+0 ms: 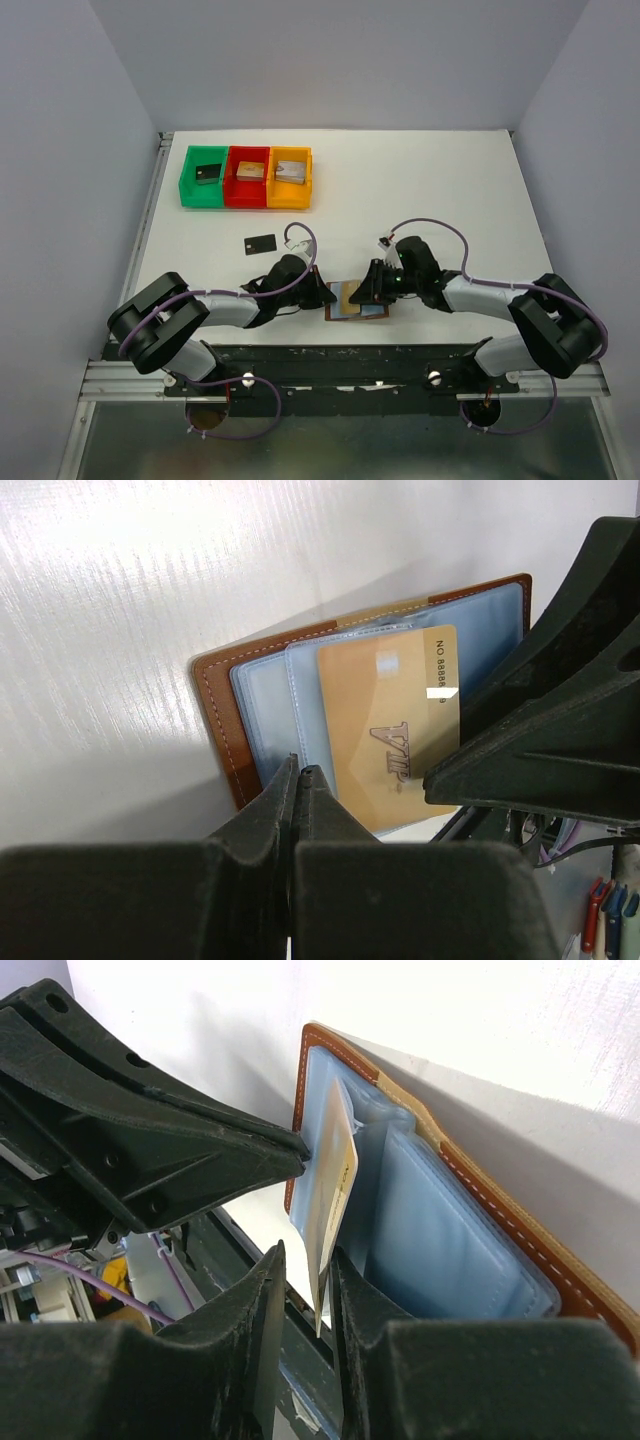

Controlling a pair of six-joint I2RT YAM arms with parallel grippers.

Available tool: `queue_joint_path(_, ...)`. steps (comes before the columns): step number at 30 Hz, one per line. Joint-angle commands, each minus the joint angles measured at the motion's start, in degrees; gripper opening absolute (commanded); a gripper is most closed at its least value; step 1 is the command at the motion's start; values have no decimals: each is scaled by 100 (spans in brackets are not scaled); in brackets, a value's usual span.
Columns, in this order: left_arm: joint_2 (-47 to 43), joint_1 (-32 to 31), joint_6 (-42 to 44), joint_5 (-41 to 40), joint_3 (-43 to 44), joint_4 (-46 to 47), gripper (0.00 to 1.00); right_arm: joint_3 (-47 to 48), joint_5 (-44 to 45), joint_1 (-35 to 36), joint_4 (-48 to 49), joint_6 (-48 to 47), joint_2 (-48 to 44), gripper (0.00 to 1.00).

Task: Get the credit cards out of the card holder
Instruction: Remove the credit card from the card holder.

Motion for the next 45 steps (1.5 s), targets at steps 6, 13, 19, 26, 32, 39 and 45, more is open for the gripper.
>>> queue_joint_path(6, 127, -15, 70, -258, -244, -596, 0, 90, 126, -79, -174, -134, -283, 30)
queue_joint_path(13, 118, -15, 26, -258, -306, -534, 0, 63, 187, -105, -306, -205, -398, 29)
queue_joint_path(19, 118, -15, 26, -267, -314, -525, 0, -7, 240, -149, -333, -205, -468, 27)
queue_joint_path(26, 92, -15, 17, -293, -341, -508, 0, -16, 354, -184, -446, -214, -556, 24)
queue_joint_path(32, 65, -15, 8, -302, -358, -508, 0, -16, 398, -202, -526, -214, -591, 17)
queue_joint_path(39, 56, -7, 17, -320, -376, -490, 0, -7, 495, -246, -736, -257, -697, 8)
queue_joint_path(45, 48, 2, 52, -311, -350, -508, 0, 63, 714, -351, -1202, -354, -986, 0)
